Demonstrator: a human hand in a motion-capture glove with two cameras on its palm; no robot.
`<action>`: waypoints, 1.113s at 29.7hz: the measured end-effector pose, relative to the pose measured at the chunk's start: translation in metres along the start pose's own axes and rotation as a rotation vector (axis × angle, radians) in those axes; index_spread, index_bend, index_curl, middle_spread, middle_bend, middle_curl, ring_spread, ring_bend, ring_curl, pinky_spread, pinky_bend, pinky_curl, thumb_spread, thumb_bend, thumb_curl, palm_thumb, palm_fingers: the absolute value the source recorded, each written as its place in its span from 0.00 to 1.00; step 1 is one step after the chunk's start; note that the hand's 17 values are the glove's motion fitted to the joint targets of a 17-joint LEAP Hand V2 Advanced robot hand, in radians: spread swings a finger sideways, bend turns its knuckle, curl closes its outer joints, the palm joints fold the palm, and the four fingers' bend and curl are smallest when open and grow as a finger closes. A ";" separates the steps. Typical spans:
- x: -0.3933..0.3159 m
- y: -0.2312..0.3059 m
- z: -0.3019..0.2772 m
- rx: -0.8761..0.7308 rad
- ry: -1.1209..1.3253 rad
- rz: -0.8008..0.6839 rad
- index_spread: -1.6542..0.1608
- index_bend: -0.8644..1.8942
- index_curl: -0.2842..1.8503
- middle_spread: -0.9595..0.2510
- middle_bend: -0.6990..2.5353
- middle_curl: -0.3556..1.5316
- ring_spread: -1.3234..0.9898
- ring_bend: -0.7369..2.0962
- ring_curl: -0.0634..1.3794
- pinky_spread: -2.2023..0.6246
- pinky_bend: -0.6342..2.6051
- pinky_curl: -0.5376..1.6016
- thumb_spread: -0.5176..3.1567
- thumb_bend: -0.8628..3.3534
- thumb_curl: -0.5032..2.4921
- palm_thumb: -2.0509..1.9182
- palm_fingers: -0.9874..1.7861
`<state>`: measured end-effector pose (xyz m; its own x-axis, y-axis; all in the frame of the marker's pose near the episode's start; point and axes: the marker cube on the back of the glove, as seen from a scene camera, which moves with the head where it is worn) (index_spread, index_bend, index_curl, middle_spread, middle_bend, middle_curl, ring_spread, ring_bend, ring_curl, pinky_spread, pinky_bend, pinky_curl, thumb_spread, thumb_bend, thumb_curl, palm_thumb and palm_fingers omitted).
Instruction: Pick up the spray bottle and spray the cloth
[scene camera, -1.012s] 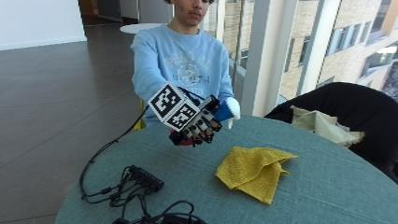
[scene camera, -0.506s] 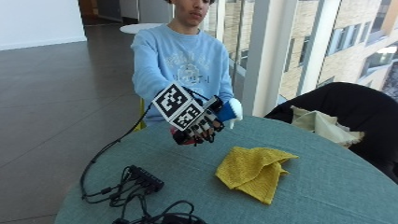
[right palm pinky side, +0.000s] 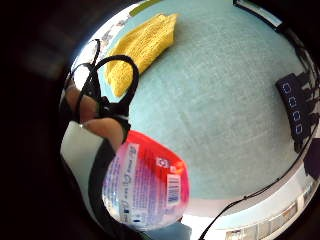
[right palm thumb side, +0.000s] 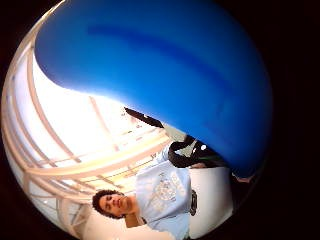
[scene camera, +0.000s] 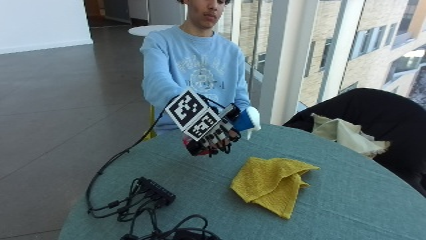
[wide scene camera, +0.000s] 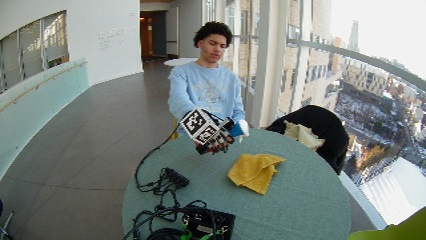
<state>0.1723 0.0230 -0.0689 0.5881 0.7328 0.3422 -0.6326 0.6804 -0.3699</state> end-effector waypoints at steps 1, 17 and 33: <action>0.000 0.000 0.000 -0.001 -0.001 0.001 0.80 0.35 0.28 0.73 0.35 0.46 0.55 0.47 0.32 0.80 0.29 0.43 0.35 0.20 0.38 0.73 0.77; -0.001 -0.001 0.003 -0.005 0.007 -0.004 0.80 0.35 0.28 0.73 0.35 0.46 0.55 0.47 0.32 0.81 0.29 0.43 0.36 0.20 0.38 0.73 0.77; -0.016 -0.001 0.008 0.054 -0.009 -0.062 0.81 0.35 0.28 0.73 0.35 0.46 0.55 0.47 0.32 0.81 0.29 0.42 0.36 0.20 0.38 0.73 0.77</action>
<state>0.1596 0.0101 -0.0672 0.6227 0.6890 0.3707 -0.6214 0.7235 -0.3007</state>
